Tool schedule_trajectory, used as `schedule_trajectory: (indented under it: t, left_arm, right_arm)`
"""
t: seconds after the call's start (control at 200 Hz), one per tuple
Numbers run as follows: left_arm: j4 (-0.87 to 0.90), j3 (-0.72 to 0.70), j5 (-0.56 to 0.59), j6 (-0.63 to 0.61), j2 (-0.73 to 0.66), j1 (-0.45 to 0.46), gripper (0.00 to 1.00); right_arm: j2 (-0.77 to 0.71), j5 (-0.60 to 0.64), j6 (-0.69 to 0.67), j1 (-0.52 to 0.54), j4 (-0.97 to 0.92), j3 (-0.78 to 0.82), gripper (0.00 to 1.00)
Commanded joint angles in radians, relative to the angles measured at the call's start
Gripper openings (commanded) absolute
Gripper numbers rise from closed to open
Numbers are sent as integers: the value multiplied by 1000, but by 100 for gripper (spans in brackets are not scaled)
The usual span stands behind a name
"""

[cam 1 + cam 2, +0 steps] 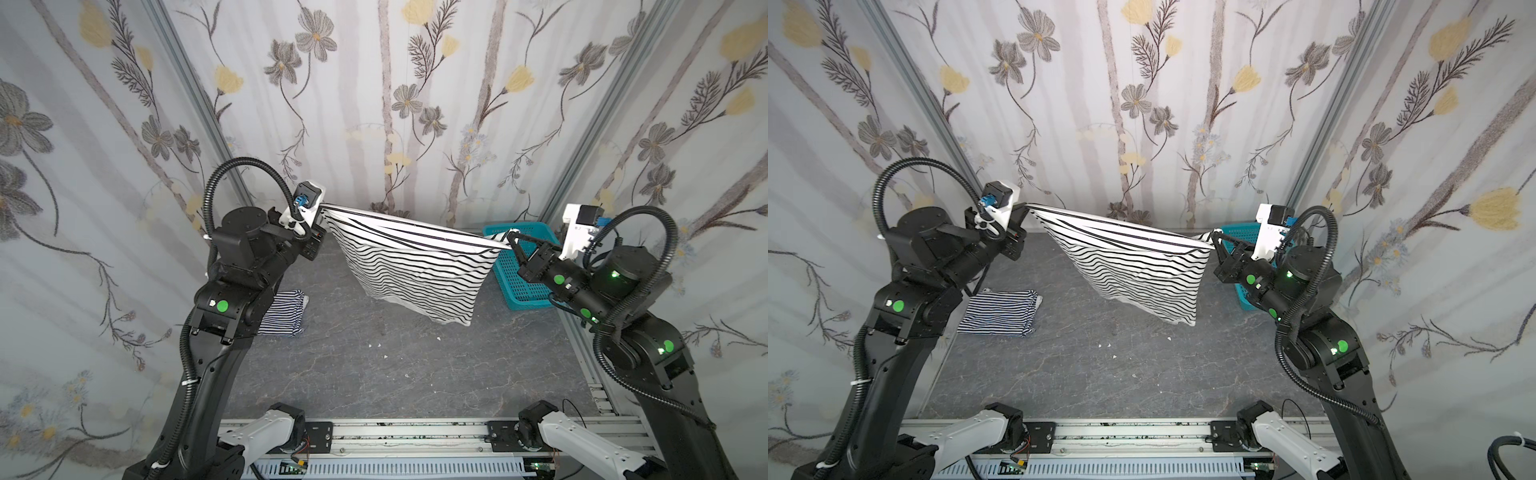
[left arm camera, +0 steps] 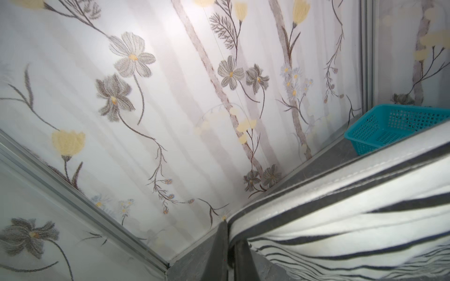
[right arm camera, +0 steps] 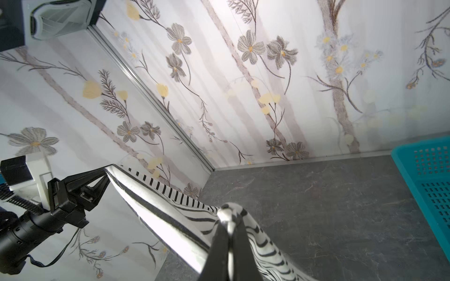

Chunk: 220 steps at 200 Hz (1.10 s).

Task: Fold and stack tank tops
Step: Smooth out the tank top at the center of the table.

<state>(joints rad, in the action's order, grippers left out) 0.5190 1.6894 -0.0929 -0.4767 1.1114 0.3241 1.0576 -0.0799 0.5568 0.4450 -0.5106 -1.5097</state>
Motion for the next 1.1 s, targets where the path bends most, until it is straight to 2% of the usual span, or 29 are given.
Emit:
schedule_trajectory:
  t: [0.0, 0.27, 0.495, 0.649, 0.874, 0.999, 1.094]
  left_arm:
    - [52, 70, 5, 36, -7, -2, 0]
    - [48, 117, 30, -19, 75, -3, 0]
    - [-115, 78, 31, -59, 246, -14, 0]
    - [-236, 113, 30, -49, 395, -52, 0]
    - [-290, 341, 46, -29, 606, -96, 0]
    - [-293, 472, 40, 14, 667, -135, 0]
    - [-294, 498, 25, 34, 669, -157, 0]
  right_arm:
    - [-11, 5, -27, 0, -23, -59, 0]
    - [126, 22, -3, -19, -135, -205, 0]
    - [338, -133, -2, -149, -80, -228, 0]
    - [528, -265, -23, -218, -27, -312, 0]
    - [770, -371, -14, -297, 0, -539, 0]
    - [811, -442, 15, -324, 56, -620, 0]
    - [812, -488, 40, -338, 118, -638, 0]
